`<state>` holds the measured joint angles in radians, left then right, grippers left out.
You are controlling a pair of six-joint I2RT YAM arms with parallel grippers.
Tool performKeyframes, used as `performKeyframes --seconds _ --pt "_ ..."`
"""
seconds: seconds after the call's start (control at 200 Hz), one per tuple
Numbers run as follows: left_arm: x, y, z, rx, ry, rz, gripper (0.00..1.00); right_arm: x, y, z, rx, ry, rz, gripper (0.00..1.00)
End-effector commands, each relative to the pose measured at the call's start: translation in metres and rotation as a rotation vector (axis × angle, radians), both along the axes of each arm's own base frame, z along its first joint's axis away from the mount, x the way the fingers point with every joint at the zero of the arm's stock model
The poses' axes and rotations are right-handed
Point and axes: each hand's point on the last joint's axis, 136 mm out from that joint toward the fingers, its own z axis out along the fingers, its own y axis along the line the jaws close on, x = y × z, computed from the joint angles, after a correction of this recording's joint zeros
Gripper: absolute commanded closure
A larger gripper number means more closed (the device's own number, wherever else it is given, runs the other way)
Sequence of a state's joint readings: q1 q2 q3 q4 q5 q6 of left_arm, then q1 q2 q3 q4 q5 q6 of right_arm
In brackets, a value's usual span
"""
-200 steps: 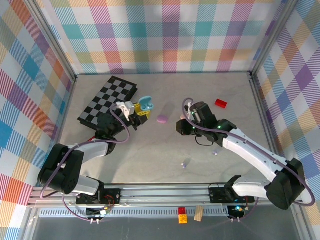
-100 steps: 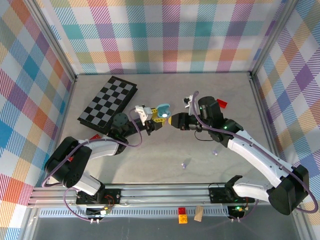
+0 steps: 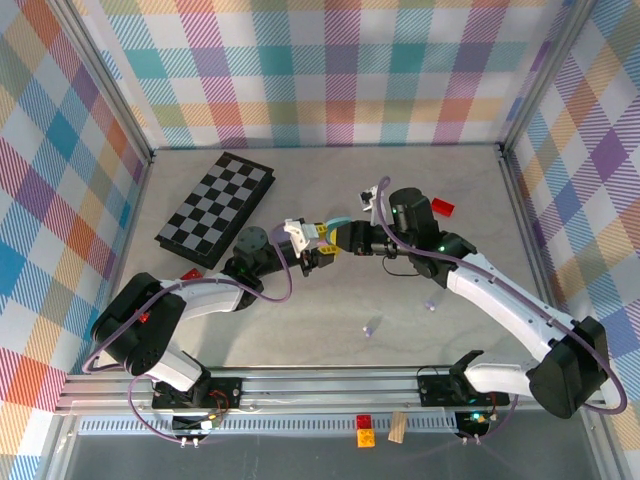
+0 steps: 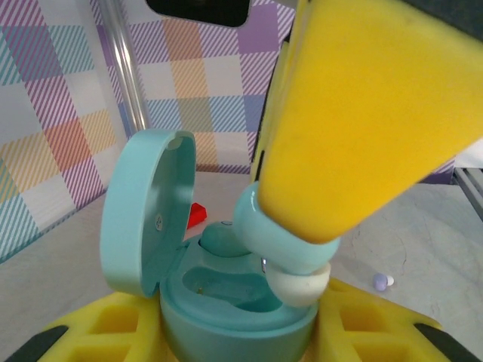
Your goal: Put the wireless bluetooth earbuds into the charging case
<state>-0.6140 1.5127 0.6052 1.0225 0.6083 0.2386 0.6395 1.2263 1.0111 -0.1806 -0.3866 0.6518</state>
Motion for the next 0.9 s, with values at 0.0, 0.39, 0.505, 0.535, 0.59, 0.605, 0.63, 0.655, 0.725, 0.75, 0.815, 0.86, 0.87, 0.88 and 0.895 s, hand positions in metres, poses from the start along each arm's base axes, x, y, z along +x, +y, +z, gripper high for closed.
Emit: performKeyframes --seconds 0.0,0.39,0.505,0.535,0.59,0.605,0.63,0.655,0.725,0.75,0.815,0.86,0.87,0.88,0.895 --pt "-0.005 -0.004 0.018 -0.012 -0.079 -0.020 0.65 0.008 0.002 0.017 0.036 -0.035 -0.013 0.81" --pt "-0.007 -0.004 0.024 -0.029 -0.093 -0.024 0.65 0.015 -0.001 0.001 -0.009 -0.010 -0.039 0.81" --pt "-0.007 -0.004 0.024 -0.030 -0.093 -0.027 0.65 0.016 -0.001 -0.003 -0.018 -0.002 -0.044 0.81" --pt "-0.007 -0.004 0.024 -0.032 -0.093 -0.028 0.65 0.016 -0.001 -0.004 -0.020 -0.002 -0.047 0.81" --pt "-0.007 -0.004 0.025 -0.034 -0.092 -0.029 0.65 0.017 -0.002 -0.005 -0.022 0.000 -0.054 0.81" --pt "-0.007 -0.004 0.025 -0.035 -0.093 -0.029 0.65 0.017 -0.003 -0.005 -0.022 -0.001 -0.056 0.81" --pt "-0.007 -0.004 0.026 -0.036 -0.095 -0.029 0.65 0.017 -0.003 -0.006 -0.024 0.004 -0.057 0.81" --pt "-0.007 -0.004 0.026 -0.037 -0.095 -0.028 0.65 0.018 -0.003 -0.006 -0.024 0.003 -0.057 0.81" --pt "-0.007 -0.004 0.028 -0.040 -0.095 -0.027 0.65 0.017 -0.002 -0.008 -0.027 0.015 -0.054 0.80" --pt "-0.007 -0.004 0.029 -0.042 -0.097 -0.028 0.65 0.017 -0.002 -0.009 -0.029 0.018 -0.055 0.80" --pt "-0.007 -0.004 0.030 -0.044 -0.096 -0.028 0.65 0.017 -0.002 -0.008 -0.030 0.019 -0.057 0.78" --pt "-0.007 -0.004 0.030 -0.045 -0.097 -0.027 0.65 0.017 -0.004 -0.009 -0.034 0.020 -0.062 0.75" --pt "-0.007 -0.004 0.030 -0.046 -0.096 -0.027 0.65 0.017 -0.004 -0.008 -0.034 0.018 -0.063 0.75" --pt "-0.007 -0.004 0.030 -0.045 -0.096 -0.027 0.65 0.017 -0.004 -0.008 -0.035 0.016 -0.064 0.75" --pt "-0.007 -0.004 0.030 -0.046 -0.095 -0.027 0.65 0.017 -0.004 -0.008 -0.036 0.018 -0.066 0.74"
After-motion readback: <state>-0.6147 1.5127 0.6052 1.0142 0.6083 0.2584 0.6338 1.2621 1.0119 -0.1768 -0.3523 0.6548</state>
